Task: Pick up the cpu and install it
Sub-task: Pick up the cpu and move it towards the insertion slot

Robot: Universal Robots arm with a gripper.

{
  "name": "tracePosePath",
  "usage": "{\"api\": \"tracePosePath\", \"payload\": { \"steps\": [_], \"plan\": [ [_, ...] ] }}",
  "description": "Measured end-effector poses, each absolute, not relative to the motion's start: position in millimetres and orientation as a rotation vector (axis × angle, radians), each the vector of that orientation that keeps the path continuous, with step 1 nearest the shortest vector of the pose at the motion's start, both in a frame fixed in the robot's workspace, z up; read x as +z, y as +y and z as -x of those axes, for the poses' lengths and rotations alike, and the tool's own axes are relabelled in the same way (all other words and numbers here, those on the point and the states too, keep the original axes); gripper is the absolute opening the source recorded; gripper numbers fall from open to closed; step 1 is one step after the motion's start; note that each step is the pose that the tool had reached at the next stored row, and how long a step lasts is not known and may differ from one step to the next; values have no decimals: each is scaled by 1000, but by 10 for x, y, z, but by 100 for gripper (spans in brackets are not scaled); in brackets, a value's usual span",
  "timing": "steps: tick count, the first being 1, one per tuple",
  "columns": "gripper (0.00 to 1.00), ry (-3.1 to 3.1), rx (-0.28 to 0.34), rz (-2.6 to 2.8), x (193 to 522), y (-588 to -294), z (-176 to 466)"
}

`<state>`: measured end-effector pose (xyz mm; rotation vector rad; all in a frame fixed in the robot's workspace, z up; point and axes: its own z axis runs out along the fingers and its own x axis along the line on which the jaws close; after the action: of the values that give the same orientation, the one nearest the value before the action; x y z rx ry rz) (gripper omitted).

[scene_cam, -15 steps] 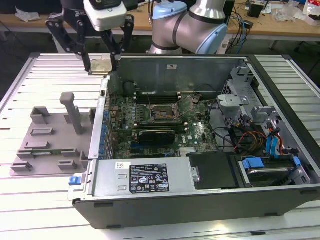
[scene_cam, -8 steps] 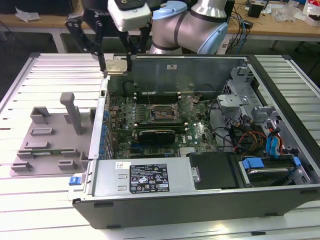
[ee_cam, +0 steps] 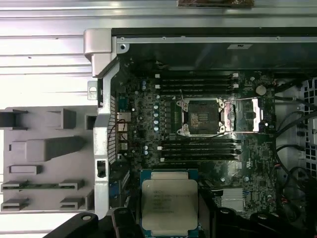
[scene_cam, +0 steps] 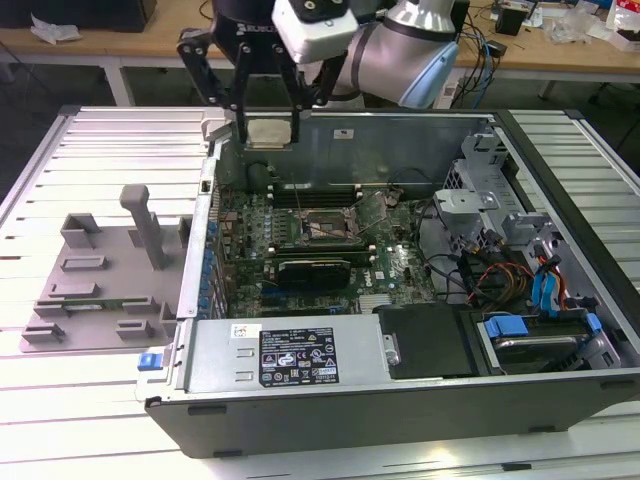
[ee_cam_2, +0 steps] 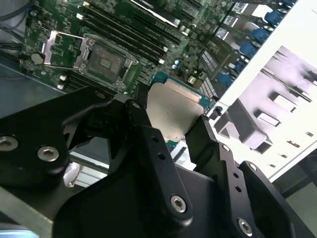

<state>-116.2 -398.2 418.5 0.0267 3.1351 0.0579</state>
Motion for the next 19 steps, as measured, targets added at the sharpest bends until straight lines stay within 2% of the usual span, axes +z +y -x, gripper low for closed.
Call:
{"api": "tracePosePath", "payload": {
  "steps": [19],
  "plan": [
    [55, 3138, 58, -27, 4185, -3982, 326]
  ]
}}
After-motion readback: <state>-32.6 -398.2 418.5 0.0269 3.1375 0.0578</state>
